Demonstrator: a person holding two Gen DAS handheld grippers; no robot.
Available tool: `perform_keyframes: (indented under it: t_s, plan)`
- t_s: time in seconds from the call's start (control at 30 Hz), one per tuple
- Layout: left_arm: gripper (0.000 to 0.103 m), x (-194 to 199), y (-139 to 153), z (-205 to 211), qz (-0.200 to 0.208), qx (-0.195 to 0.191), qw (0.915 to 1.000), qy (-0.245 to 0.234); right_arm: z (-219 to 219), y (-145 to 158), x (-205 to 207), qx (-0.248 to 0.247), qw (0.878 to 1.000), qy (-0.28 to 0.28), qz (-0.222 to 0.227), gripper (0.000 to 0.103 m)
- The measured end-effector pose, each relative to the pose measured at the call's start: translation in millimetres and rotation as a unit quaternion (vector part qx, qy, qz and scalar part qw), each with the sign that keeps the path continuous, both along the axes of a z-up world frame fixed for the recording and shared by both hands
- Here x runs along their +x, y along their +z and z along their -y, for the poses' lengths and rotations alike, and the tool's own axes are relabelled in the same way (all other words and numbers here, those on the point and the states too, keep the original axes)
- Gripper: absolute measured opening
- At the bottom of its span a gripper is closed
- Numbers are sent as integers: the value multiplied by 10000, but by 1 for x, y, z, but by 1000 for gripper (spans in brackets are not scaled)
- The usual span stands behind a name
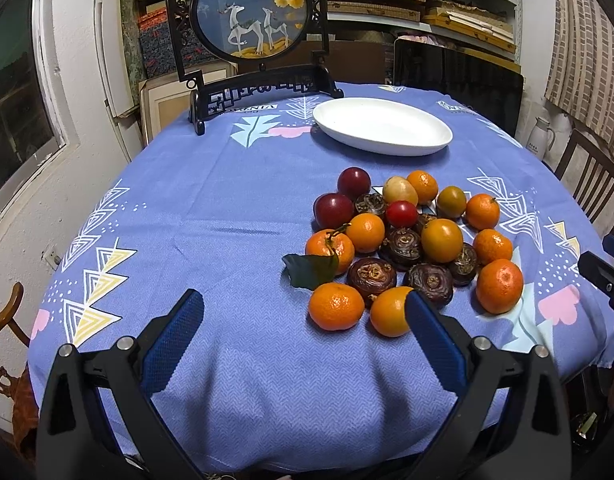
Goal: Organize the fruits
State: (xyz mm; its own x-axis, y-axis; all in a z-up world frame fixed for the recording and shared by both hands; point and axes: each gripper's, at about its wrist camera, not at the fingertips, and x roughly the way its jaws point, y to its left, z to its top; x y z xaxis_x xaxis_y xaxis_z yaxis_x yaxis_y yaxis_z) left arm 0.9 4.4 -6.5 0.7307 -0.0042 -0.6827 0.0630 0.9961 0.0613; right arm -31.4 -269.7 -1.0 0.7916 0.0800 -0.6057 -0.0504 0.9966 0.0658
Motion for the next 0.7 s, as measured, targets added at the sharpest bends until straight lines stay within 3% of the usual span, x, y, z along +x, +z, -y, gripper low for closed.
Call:
perform_keyframes:
  t_s: [0.7]
  plan:
    - [98, 1, 1, -2, -29, 16, 10000, 12, -5, 3, 2, -39, 9999, 122, -48, 99]
